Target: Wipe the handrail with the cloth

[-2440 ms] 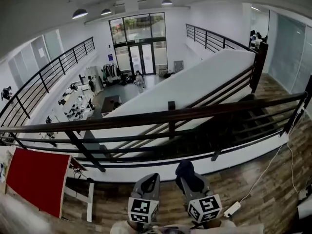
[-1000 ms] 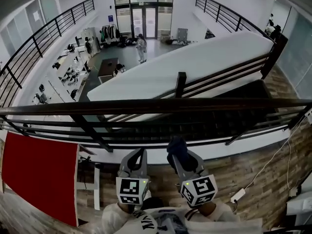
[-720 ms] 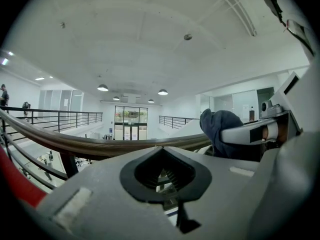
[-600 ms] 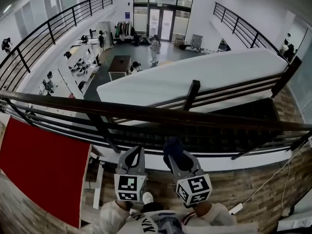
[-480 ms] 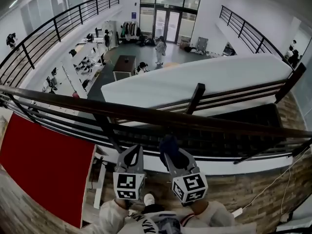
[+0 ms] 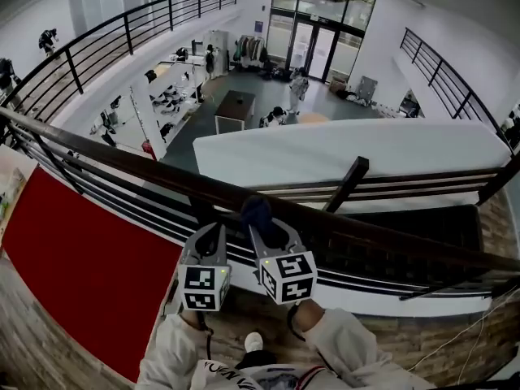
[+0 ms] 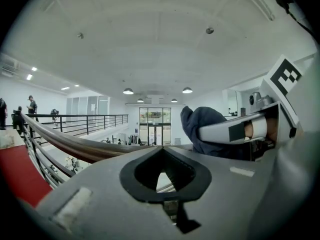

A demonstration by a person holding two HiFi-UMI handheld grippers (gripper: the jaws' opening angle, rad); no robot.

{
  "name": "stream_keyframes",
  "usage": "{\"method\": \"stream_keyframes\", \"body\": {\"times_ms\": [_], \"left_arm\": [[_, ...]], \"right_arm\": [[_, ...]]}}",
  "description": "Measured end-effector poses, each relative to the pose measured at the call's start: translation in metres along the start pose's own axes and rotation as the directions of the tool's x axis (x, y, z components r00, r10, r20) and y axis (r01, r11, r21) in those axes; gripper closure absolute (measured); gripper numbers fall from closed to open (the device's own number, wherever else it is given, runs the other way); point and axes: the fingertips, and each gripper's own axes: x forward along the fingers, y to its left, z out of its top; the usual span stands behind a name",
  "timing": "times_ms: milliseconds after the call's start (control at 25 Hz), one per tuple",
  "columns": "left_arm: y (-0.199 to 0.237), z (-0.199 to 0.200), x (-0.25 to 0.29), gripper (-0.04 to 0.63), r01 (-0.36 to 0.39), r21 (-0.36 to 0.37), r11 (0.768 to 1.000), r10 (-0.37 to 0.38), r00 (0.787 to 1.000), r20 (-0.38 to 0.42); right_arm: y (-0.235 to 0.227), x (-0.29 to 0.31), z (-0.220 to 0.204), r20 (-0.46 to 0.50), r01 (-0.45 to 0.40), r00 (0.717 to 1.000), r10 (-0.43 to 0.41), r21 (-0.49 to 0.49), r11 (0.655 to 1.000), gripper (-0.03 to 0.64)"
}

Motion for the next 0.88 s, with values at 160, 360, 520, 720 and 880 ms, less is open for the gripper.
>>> {"method": "stream_keyframes", "body": {"times_ms": [160, 360, 520, 720, 880], "left_arm": [[0.034, 0.011, 0.013, 0.593, -0.037, -0.008, 0.999, 0.037, 0.999, 0.018], [0.065, 0.006, 0.036, 0.593, -0.075, -0.023, 0.997, 0.075, 0.997, 0.007], [0.081, 0.01, 0.052, 0.592, -0.091, -0.008, 0.996, 0.091, 0.996, -0.001], [0.083, 0.009, 0.061, 0.593, -0.079, -0.008, 0.997, 0.079, 0.997, -0.015], [0.084, 0.004, 0.062, 0.594, -0.08, -0.029, 0.996, 0.079, 0.997, -0.023]], "right_arm": [[0.015, 0.046, 0.007, -0.016, -0.037, 0.999, 0.037, 0.004, 0.999, 0.525], [0.024, 0.09, 0.008, -0.027, -0.061, 0.998, 0.061, -0.014, 0.998, 0.525], [0.03, 0.119, 0.015, -0.043, -0.06, 0.997, 0.058, -0.043, 0.997, 0.525], [0.039, 0.14, 0.014, -0.064, -0.064, 0.996, 0.058, -0.086, 0.994, 0.525], [0.038, 0.143, 0.01, -0.083, -0.052, 0.996, 0.042, -0.12, 0.991, 0.525]]}}
